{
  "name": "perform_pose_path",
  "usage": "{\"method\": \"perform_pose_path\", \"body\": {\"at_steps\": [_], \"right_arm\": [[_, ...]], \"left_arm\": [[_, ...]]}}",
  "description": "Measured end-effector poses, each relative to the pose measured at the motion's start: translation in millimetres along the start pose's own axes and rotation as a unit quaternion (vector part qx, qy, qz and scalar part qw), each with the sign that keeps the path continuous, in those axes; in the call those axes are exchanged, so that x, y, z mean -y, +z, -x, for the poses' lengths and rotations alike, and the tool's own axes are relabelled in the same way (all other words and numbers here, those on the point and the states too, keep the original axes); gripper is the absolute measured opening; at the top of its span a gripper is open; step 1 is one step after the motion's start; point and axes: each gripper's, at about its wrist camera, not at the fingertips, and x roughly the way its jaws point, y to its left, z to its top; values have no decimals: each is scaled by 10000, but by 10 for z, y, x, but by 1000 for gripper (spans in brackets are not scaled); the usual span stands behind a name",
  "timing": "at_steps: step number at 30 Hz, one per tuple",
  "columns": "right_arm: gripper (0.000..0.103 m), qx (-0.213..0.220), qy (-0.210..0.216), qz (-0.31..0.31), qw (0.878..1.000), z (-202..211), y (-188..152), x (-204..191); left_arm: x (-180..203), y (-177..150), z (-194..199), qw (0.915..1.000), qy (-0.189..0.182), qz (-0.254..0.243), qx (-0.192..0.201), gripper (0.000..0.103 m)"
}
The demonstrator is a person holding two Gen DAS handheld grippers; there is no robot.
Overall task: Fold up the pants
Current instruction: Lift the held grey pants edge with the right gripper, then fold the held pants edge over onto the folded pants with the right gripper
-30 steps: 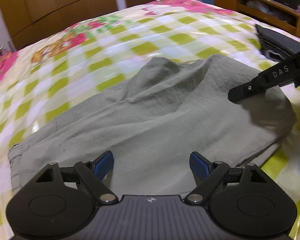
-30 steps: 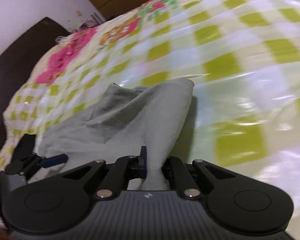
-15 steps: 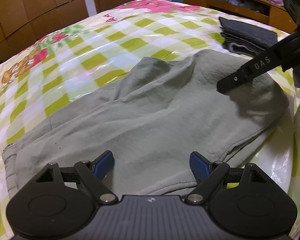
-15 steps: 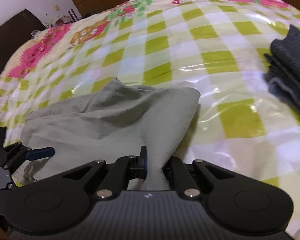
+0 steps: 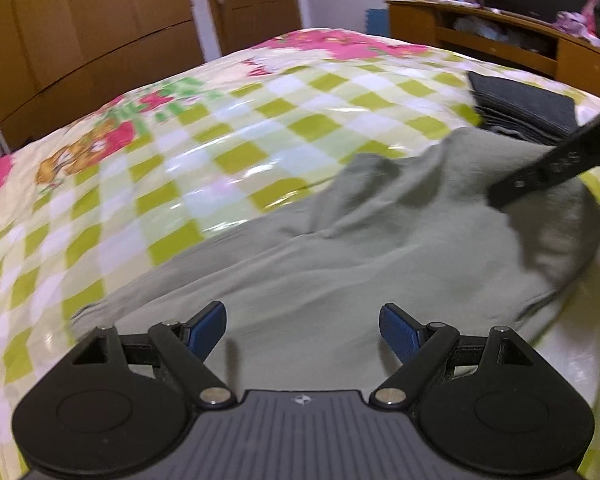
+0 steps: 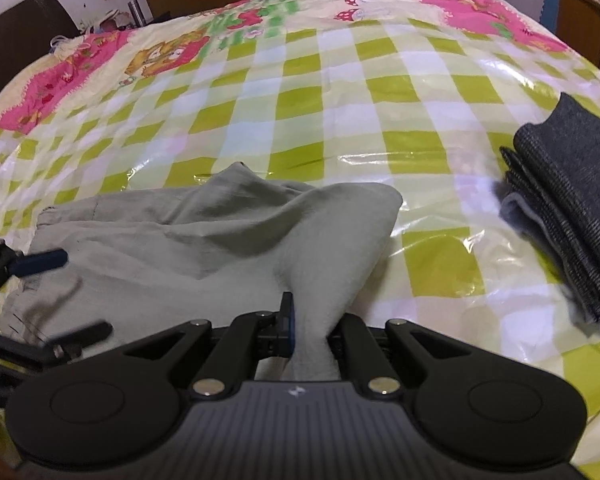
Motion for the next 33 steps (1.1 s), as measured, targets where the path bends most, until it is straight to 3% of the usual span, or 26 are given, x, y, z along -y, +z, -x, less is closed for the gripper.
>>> {"method": "perform_pose_path", "body": {"at_steps": [4,14,21,28,33], "right_arm": [[3,-7,-209,177,9996,35,47,-134],[4,-54,-482,589,9971,107,210,-592],[4,-41,-559,819,9951,163,363,-1010],[4,-66,-480,881,9949,33,512,-1476],[4,-133,-408,1060,9934,-85,550,-1851]], "left_arm": [[-158,-137,3,9997,227,71,-24,95],[-413,-394,118,9981,212,562,165,95],[-589,-554,206,9956,429,740,376,95],[-874,-803,177,9890,248,1432,261,95],[-906,-848,163,9881,110,1499,310,95]]}}
